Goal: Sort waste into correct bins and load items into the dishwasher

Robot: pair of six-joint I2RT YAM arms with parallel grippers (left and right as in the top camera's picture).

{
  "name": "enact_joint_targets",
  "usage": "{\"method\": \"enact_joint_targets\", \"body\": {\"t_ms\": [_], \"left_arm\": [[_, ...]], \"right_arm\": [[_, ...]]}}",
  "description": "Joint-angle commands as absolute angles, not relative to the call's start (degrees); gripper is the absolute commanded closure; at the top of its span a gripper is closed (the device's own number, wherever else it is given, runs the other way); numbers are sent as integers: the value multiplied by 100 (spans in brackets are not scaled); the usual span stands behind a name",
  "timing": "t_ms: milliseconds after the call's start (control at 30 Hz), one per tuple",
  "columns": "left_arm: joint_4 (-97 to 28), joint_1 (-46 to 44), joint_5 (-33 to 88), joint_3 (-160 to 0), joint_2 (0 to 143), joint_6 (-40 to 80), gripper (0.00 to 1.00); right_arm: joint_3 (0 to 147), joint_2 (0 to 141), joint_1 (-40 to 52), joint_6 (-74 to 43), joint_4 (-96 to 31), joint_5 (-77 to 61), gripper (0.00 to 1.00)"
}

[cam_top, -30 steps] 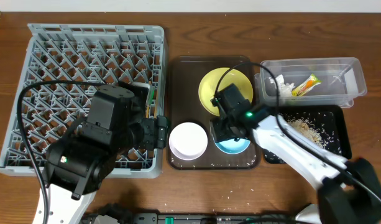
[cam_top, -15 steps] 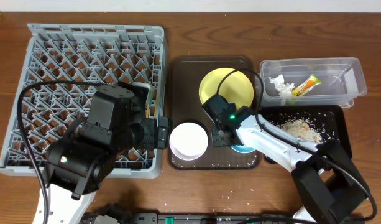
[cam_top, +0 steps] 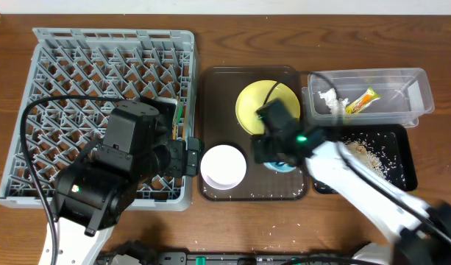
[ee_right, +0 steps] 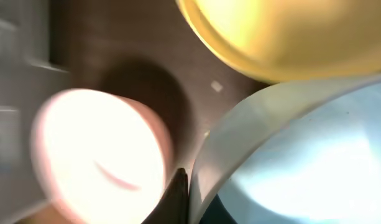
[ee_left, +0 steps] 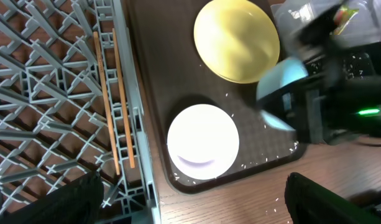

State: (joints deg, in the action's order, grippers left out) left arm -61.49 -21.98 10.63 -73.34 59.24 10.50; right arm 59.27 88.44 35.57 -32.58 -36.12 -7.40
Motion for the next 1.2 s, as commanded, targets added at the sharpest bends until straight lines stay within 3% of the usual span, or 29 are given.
{"method": "enact_joint_targets", "body": {"t_ms": [0, 533, 933, 1000, 1167], "left_arm": [[-6149, -2193, 1114, -7448, 5916, 1020, 6], [-6257, -2196, 1120, -7448, 5916, 1022, 6], [-6344, -2193, 1138, -7437, 5957, 1039, 6], [-6340, -2193, 1138, -7437, 5959, 1039, 6], [-6316, -2193, 1138, -7435, 5983, 1037, 6]], "right_arm": [[5931, 8237, 3304, -2906, -3634, -1229, 99], [5924, 8493, 3686, -2801, -3929, -775, 99], [5924, 9502, 3942, -3083, -4154, -478, 98], [5927, 9430, 3938, -3022, -4132, -475, 90], [5940, 9048, 3872, -3011, -4112, -473, 57]]}}
